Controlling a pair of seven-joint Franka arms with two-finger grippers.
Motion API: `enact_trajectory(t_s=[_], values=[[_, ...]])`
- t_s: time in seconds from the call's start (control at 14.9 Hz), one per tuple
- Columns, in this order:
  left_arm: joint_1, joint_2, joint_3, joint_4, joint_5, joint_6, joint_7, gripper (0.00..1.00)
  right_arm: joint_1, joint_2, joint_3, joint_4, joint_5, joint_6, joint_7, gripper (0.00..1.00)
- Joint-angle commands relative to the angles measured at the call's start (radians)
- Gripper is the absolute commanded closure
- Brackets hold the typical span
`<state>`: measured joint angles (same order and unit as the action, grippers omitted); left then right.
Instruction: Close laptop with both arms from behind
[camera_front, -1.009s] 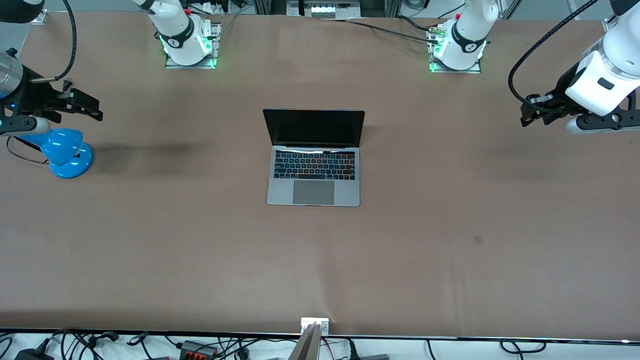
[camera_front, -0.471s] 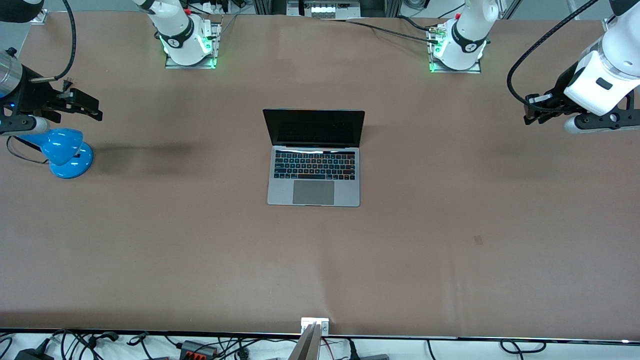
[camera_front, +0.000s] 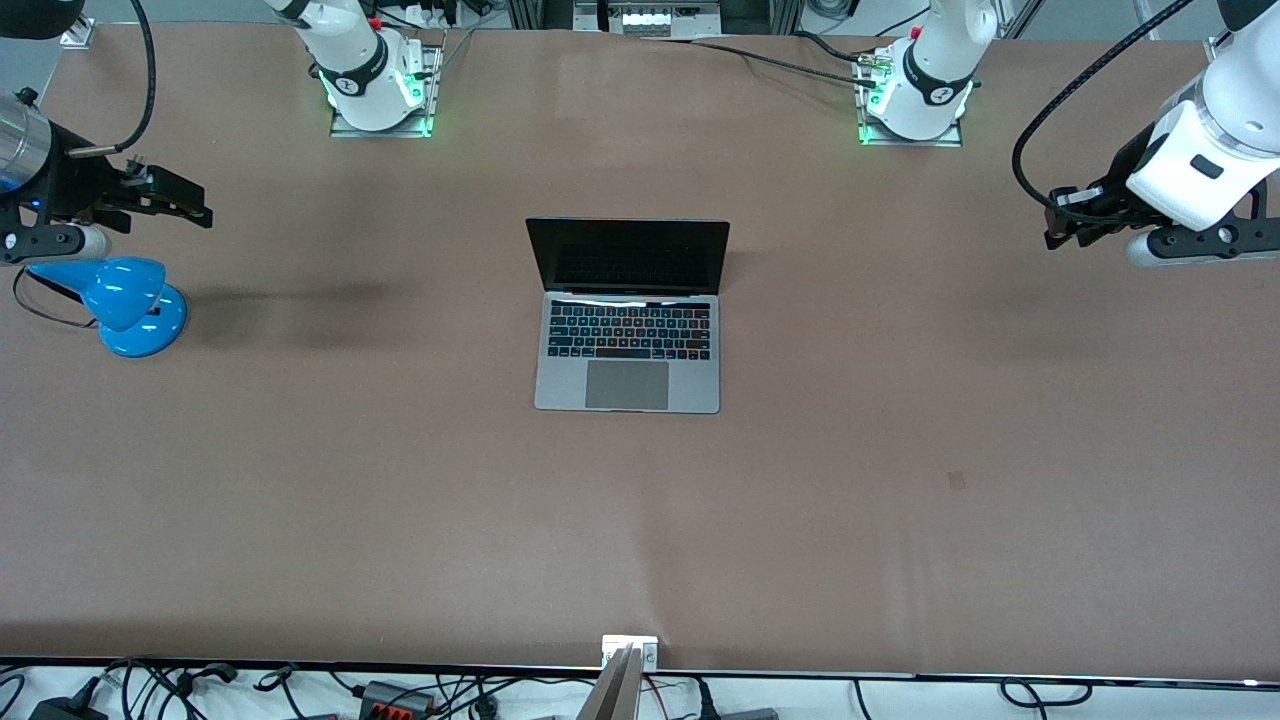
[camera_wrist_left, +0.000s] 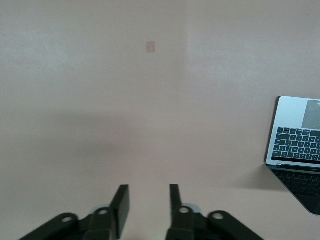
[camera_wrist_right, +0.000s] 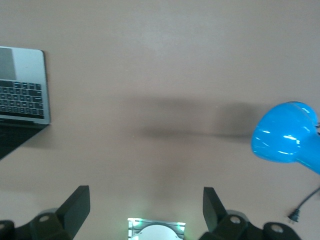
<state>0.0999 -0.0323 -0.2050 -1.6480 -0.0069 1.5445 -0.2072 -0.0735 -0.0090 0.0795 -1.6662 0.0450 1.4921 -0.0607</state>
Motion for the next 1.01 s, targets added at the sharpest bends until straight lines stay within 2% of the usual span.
enact_trajectory(t_s=[0.0, 0.07, 0.2, 0.27, 0.47, 0.54, 0.67, 0.74, 0.81, 0.94], values=[[0.0, 0.002, -0.004, 0.025, -0.015, -0.024, 0.012, 0.83, -0.008, 0.04, -0.003, 0.031, 0.024, -0.02, -0.018, 0.0], [0.0, 0.002, -0.004, 0.023, -0.015, -0.024, 0.012, 0.88, -0.008, 0.044, -0.004, 0.032, 0.023, -0.016, -0.018, 0.0], [0.0, 0.002, -0.002, 0.023, -0.015, -0.029, 0.009, 0.89, -0.008, 0.07, -0.006, 0.032, 0.015, -0.016, -0.019, 0.0], [0.0, 0.0, -0.004, 0.023, -0.015, -0.043, 0.011, 0.93, -0.006, 0.079, -0.004, 0.04, 0.012, -0.019, -0.021, 0.0], [-0.003, -0.004, -0.007, 0.025, -0.015, -0.073, 0.012, 0.93, 0.0, 0.092, -0.003, 0.042, 0.009, -0.018, -0.012, 0.0], [-0.003, -0.005, -0.007, 0.025, -0.015, -0.072, 0.012, 0.9, 0.0, 0.093, -0.003, 0.043, 0.009, -0.021, -0.008, 0.08], [-0.003, -0.005, -0.007, 0.023, -0.034, -0.066, 0.011, 0.94, -0.002, 0.093, -0.003, 0.036, 0.013, -0.039, -0.014, 0.59], [-0.003, -0.003, -0.004, 0.025, -0.065, -0.066, 0.012, 0.95, -0.003, 0.093, -0.003, 0.037, 0.013, -0.062, -0.019, 0.81], [-0.003, -0.001, -0.004, 0.023, -0.08, -0.066, 0.012, 0.95, -0.002, 0.093, -0.003, 0.037, 0.009, -0.073, -0.018, 0.97], [-0.003, 0.0, -0.005, 0.023, -0.087, -0.067, 0.012, 0.99, 0.0, 0.092, -0.003, 0.036, 0.009, -0.076, -0.013, 1.0]])
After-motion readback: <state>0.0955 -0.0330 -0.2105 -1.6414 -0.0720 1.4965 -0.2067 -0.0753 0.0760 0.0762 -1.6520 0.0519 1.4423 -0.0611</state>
